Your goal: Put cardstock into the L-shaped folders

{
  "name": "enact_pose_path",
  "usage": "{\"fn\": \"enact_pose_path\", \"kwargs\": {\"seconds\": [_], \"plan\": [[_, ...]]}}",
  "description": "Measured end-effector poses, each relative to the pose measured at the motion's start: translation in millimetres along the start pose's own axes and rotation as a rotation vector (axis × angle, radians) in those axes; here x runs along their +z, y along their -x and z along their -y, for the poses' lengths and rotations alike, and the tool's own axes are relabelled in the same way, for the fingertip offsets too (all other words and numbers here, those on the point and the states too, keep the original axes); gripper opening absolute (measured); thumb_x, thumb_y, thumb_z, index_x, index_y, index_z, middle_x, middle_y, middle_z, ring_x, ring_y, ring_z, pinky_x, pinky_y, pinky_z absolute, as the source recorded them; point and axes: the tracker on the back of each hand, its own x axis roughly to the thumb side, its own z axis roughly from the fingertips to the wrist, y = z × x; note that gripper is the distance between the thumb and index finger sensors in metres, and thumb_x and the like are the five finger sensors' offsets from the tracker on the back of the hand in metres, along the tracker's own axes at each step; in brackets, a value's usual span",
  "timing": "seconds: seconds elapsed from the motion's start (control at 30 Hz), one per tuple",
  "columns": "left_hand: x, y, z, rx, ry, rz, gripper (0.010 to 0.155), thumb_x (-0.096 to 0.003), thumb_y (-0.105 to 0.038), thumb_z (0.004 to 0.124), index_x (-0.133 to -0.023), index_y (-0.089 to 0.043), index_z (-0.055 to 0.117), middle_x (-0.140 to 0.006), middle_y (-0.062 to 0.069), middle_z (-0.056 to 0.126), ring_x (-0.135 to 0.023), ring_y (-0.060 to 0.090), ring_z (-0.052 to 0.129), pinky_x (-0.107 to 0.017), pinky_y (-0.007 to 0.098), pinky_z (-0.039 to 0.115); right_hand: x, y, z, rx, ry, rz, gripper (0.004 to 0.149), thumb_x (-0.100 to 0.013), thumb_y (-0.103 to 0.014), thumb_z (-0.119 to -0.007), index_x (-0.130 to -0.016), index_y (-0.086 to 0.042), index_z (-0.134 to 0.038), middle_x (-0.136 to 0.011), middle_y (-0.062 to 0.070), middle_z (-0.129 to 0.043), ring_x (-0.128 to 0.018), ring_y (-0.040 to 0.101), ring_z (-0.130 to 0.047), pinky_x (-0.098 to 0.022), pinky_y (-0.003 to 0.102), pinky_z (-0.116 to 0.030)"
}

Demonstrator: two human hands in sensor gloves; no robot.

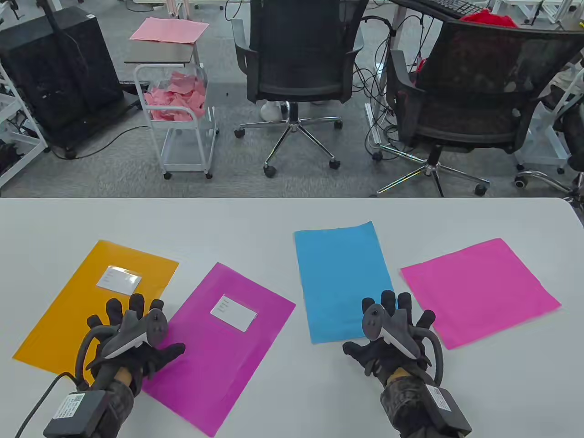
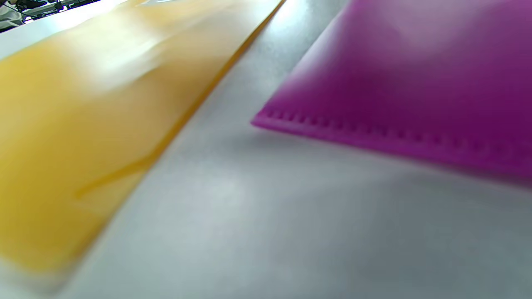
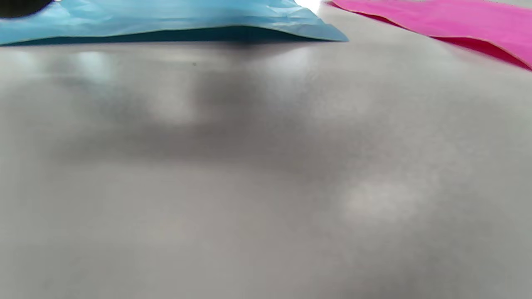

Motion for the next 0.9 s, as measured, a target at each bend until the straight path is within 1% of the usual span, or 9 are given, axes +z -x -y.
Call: {"fn": "enact_pose_path", "kwargs": {"seconds": [0.33,0.43,0.5,0.6,0.67,0.77,0.83,0.87,0.9], "plan": [[2.4,-5.0,-3.5,0.042,0.015,0.025,0.109,-0.0268,-0.098,0.038,-0.099,-0.032,-0.011,-0.109,0.016,-0.011,-0.1,0.065,0.006,-0.056,0.086,0.02,0.5,0.7,1.4,-0.028,0.002,0.002,0.098,-0.026,-0.085,-0.059,-0.089,-0.046,0.004,-0.1,-0.004,0.021,-0.093,0.029,0.02,-0.063,0.073,0.001],[7.4,-21.0,-9.6,0.059,0.031,0.074,0.113,-0.0271,-0.098,0.043,-0.101,-0.029,-0.008,-0.111,0.018,-0.005,-0.101,0.065,0.012,-0.057,0.085,0.023,0.9,0.5,1.7,-0.013,-0.003,-0.003,0.098,-0.026,-0.085,-0.06,-0.089,-0.046,0.004,-0.101,-0.003,0.02,-0.094,0.03,0.018,-0.063,0.073,0.0],[11.3,-40.3,-9.0,0.062,0.075,0.111,0.117,-0.0274,-0.097,0.049,-0.101,-0.025,-0.007,-0.111,0.02,-0.003,-0.101,0.065,0.013,-0.058,0.085,0.024,2.4,0.5,3.1,-0.012,-0.007,-0.008,0.098,-0.027,-0.085,-0.06,-0.089,-0.046,0.005,-0.101,-0.002,0.02,-0.094,0.03,0.017,-0.063,0.073,-0.001],[14.7,-69.4,-6.6,0.021,0.165,0.124,0.126,-0.0269,-0.096,0.058,-0.1,-0.016,-0.005,-0.11,0.024,0.002,-0.102,0.065,0.024,-0.062,0.083,0.031,3.2,0.5,7.4,-0.024,0.004,-0.002,0.098,-0.027,-0.085,-0.06,-0.089,-0.046,0.004,-0.102,-0.001,0.019,-0.095,0.031,0.015,-0.064,0.074,-0.003],[16.0,-84.0,-8.4,-0.021,0.188,0.078,0.13,-0.0277,-0.093,0.065,-0.099,-0.009,-0.003,-0.109,0.029,0.01,-0.102,0.064,0.036,-0.065,0.081,0.038,3.4,1.4,10.0,-0.042,0.009,-0.002,0.098,-0.027,-0.084,-0.061,-0.09,-0.046,0.004,-0.102,0.0,0.018,-0.095,0.032,0.014,-0.064,0.074,-0.004],[12.2,-87.9,-15.2,-0.019,0.215,-0.034,0.14,-0.0211,-0.095,0.071,-0.098,-0.001,0.002,-0.105,0.038,0.023,-0.1,0.065,0.052,-0.064,0.077,0.053,3.4,3.0,10.5,-0.057,0.005,-0.005,0.098,-0.027,-0.084,-0.061,-0.09,-0.046,0.003,-0.103,0.001,0.017,-0.096,0.032,0.013,-0.064,0.074,-0.005],[6.1,-87.6,-16.2,0.034,0.324,-0.117,0.143,-0.0187,-0.093,0.077,-0.097,0.0,0.001,-0.103,0.041,0.025,-0.099,0.066,0.054,-0.065,0.077,0.054,3.7,3.7,9.9,-0.054,-0.007,-0.01,0.098,-0.027,-0.084,-0.061,-0.09,-0.045,0.003,-0.103,0.001,0.016,-0.096,0.033,0.012,-0.064,0.074,-0.006],[3.6,-87.1,-14.8,0.052,0.363,-0.127,0.144,-0.0179,-0.092,0.078,-0.096,0.002,0.001,-0.102,0.042,0.029,-0.098,0.065,0.055,-0.065,0.075,0.055,3.9,3.8,9.7,-0.054,-0.008,-0.01,0.098,-0.027,-0.084,-0.061,-0.09,-0.045,0.003,-0.103,0.001,0.016,-0.096,0.033,0.012,-0.064,0.074,-0.006],[2.2,-87.4,-14.2,0.088,0.398,-0.162,0.145,-0.0169,-0.09,0.08,-0.095,0.002,-0.001,-0.102,0.043,0.025,-0.098,0.067,0.051,-0.066,0.076,0.052,4.2,4.0,9.8,-0.056,-0.011,-0.011,0.097,-0.028,-0.084,-0.061,-0.09,-0.045,0.003,-0.103,0.002,0.016,-0.096,0.033,0.011,-0.064,0.074,-0.007]]}}
